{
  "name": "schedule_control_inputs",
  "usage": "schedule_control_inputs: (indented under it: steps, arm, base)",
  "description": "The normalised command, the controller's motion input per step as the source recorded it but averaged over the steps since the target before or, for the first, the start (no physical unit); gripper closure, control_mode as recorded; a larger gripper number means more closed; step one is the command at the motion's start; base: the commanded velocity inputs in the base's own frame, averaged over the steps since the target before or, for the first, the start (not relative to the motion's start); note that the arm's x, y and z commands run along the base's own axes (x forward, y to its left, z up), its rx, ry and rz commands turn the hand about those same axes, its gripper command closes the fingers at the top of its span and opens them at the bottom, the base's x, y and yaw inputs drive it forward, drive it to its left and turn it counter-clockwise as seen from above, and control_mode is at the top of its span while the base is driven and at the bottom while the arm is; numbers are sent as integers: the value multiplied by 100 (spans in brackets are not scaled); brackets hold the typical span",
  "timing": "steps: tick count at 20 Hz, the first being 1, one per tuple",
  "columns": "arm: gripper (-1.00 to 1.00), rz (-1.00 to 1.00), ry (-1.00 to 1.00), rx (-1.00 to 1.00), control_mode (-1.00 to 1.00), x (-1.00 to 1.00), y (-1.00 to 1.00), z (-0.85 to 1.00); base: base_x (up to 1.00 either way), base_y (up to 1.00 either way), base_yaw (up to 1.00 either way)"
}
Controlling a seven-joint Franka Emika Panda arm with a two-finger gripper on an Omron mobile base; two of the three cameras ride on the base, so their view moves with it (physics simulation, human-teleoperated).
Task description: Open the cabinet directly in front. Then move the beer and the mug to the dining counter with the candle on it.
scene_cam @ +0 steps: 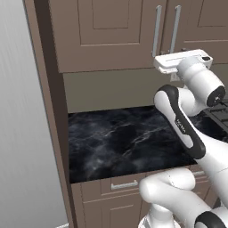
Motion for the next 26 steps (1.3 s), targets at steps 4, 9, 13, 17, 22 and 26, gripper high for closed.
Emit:
schedule_control_inputs:
  steps: [4,9,13,17,22,26]
  arm:
    - [-100,-4,0,0,-100,28,0,0]
    - [-100,-4,0,0,-100,30,0,0]
    - [-100,-3,0,0,-100,28,0,0]
    - [-100,-1,0,0,-100,29,0,0]
    - [-100,0,0,0,-100,30,0,0]
    - [-100,0,0,0,-100,30,-1,0]
  base:
    - [0,0,0]
    - [0,0,0]
    - [0,0,0]
    - [0,0,0]
    - [0,0,0]
    - [0,0,0]
